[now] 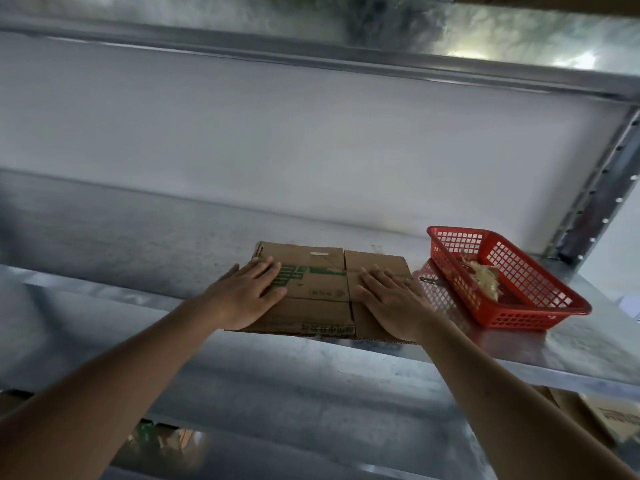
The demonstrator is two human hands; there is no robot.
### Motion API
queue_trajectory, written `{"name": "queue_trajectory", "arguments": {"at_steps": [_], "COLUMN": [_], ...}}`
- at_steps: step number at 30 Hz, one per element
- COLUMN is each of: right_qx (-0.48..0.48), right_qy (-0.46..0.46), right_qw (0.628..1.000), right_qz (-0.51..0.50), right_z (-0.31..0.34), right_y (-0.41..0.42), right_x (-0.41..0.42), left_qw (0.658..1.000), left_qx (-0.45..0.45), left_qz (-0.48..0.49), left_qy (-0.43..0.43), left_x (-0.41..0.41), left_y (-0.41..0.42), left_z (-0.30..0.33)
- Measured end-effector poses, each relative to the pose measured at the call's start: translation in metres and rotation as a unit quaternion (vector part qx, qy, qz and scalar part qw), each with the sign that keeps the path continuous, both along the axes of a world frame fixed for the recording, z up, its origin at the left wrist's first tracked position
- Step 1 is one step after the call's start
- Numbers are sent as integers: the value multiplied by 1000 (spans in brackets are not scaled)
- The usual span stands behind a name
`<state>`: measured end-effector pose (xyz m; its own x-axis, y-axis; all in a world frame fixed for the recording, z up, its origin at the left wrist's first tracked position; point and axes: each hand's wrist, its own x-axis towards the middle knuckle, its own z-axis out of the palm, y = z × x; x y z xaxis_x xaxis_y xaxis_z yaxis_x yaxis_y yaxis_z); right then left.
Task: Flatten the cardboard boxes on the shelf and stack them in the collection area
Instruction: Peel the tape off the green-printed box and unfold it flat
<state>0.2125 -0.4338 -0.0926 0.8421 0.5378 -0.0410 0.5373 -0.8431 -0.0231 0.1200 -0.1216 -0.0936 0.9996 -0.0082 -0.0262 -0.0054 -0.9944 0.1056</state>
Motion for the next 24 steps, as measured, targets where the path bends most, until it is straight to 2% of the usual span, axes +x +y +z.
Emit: {"name": "queue_trajectory", "arguments": {"at_steps": [3, 6, 8, 12, 15, 18, 21, 24], "right_qx": [-3, 56, 90, 141, 240, 278, 320, 332], "right_qy": [1, 15, 9, -32, -63, -104, -107, -110], "right_qw": [999, 986, 976, 964, 937, 925, 912, 905], "right_qz": [-48, -159, -199, -223, -247, -239, -233, -243], "right_z": [1, 0, 2, 11, 20, 28, 32, 31], "right_y": [-8, -13, -12, -9, -11, -15, -23, -30], "right_x": [-7, -18, -24, -34, -48, -63, -77, -89], "left_qw": [999, 998, 998, 999, 998, 995, 991, 984], "left_qx": [17, 22, 18, -12, -43, -52, -56, -120], "left_qz": [24, 62, 65, 33, 20, 54, 105, 90], "left_qy": [12, 12, 2, -22, -43, -59, -60, -96], "left_x": [-7, -12, -13, -12, -12, -11, -11, -18], "left_y": [8, 11, 10, 8, 7, 1, -9, -19], "left_z": [-2, -4, -3, -1, 2, 8, 15, 18]}}
